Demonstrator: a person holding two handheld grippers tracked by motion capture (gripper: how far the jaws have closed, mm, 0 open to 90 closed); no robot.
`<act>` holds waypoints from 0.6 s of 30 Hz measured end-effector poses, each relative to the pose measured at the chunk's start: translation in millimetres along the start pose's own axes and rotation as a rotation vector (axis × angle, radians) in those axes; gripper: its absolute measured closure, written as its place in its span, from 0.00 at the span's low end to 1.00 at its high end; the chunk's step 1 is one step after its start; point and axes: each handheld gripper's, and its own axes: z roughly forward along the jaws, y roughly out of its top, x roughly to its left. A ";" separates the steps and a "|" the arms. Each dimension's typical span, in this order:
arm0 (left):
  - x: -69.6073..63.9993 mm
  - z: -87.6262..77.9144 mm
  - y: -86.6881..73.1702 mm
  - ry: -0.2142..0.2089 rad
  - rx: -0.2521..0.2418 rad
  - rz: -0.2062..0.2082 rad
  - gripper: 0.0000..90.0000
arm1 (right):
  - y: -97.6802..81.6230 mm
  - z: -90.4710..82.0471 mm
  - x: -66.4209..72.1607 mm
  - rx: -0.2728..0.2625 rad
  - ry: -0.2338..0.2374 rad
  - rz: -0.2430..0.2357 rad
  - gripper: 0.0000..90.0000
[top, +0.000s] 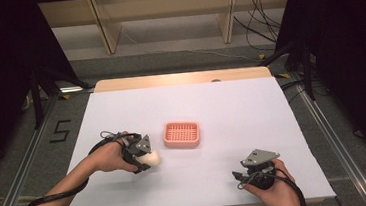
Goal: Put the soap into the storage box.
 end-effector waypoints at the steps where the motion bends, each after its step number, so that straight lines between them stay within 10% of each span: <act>1: -0.1 -0.5 -0.4 -0.005 0.001 -0.004 0.55 | 0.0 0.2 -0.1 0.000 0.002 0.000 0.58; 18: -4.9 -2.1 -10.4 0.008 -0.117 -0.079 0.55 | 0.0 -0.1 0.1 -0.001 -0.007 -0.005 0.58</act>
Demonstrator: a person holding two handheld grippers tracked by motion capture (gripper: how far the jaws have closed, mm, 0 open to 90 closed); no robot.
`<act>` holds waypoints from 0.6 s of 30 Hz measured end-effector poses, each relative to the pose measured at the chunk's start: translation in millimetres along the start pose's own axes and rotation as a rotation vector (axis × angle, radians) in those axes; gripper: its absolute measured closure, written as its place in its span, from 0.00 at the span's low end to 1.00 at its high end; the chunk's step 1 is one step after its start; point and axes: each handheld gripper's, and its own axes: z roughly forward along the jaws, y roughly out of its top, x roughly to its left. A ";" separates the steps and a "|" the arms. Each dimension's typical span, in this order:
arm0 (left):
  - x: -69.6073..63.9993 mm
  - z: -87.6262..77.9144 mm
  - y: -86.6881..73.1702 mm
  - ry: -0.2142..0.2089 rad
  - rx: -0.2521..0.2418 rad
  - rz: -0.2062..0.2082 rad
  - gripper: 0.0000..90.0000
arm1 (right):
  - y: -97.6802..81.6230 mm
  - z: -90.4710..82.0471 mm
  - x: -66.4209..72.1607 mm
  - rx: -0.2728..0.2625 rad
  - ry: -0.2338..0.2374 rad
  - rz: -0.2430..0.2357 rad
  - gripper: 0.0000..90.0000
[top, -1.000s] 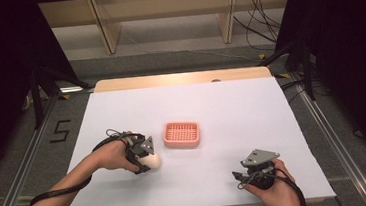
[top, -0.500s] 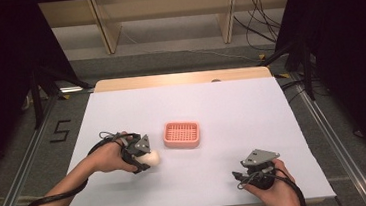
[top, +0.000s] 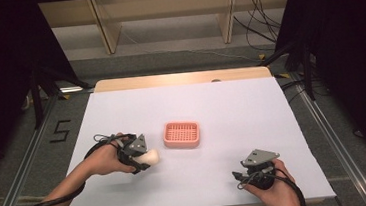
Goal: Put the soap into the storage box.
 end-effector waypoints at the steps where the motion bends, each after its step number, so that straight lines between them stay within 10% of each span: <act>1: 0.4 -1.6 -0.7 0.009 -0.001 0.023 0.55 | 0.0 -0.1 0.1 0.000 0.000 0.001 0.58; 18: -1.5 -6.6 -7.5 0.017 -0.082 -0.035 0.55 | -0.1 -0.7 0.7 0.008 -0.001 0.014 0.58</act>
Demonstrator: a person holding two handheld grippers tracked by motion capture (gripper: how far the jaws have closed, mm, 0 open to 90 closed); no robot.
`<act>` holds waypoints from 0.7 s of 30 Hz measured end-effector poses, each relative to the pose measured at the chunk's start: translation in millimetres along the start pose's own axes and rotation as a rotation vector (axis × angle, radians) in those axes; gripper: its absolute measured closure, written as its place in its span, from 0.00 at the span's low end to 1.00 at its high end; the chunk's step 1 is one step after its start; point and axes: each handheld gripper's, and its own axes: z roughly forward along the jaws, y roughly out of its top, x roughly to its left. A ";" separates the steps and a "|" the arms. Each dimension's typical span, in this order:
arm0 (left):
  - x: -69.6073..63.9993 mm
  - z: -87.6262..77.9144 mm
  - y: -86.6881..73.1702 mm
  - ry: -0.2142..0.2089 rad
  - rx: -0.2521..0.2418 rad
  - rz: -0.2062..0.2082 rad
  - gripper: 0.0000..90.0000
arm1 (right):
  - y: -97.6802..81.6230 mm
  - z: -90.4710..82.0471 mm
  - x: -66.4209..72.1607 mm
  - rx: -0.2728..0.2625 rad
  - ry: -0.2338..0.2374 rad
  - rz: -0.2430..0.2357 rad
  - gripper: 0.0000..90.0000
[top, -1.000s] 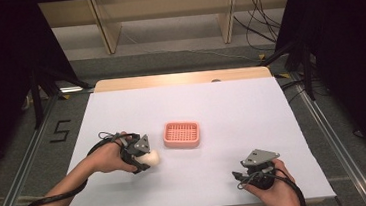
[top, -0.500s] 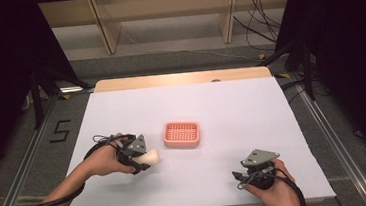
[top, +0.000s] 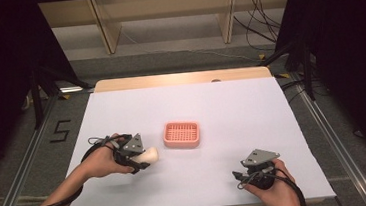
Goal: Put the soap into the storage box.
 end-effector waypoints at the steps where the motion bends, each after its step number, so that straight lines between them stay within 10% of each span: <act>1: 0.0 0.0 0.0 0.000 0.000 0.000 0.55 | 0.0 -0.1 0.0 0.000 -0.001 0.000 0.58; 21: 4.9 -6.9 2.5 0.044 -0.061 -0.001 0.55 | 0.7 -1.4 -0.8 -0.015 -0.008 -0.008 0.58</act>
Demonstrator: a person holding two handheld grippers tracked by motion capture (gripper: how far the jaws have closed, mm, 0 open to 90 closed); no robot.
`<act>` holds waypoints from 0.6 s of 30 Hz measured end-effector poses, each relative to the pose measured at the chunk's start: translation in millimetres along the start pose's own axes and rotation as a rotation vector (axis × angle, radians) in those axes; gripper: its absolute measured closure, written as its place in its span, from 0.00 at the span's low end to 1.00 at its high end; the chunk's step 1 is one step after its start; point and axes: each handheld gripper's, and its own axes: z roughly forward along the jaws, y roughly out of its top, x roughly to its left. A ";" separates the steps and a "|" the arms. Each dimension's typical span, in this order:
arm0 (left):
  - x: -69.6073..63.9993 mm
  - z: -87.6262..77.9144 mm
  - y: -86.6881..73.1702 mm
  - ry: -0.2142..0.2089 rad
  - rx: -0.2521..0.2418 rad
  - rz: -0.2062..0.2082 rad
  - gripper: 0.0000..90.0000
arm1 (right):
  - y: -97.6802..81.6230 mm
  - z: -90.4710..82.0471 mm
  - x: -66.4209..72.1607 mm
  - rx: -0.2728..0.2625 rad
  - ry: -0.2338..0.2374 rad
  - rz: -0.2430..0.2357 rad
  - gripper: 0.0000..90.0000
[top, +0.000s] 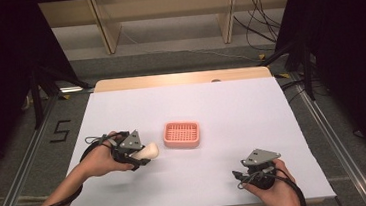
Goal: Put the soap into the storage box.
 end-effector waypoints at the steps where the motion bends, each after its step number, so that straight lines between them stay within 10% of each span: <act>1: 0.9 -1.0 1.2 -0.008 0.006 0.000 0.55 | 0.1 -0.1 0.1 0.000 0.000 0.000 0.58; 18: 2.5 -0.7 5.9 0.026 -0.033 -0.014 0.55 | -0.2 -1.0 -0.2 -0.003 -0.003 -0.002 0.58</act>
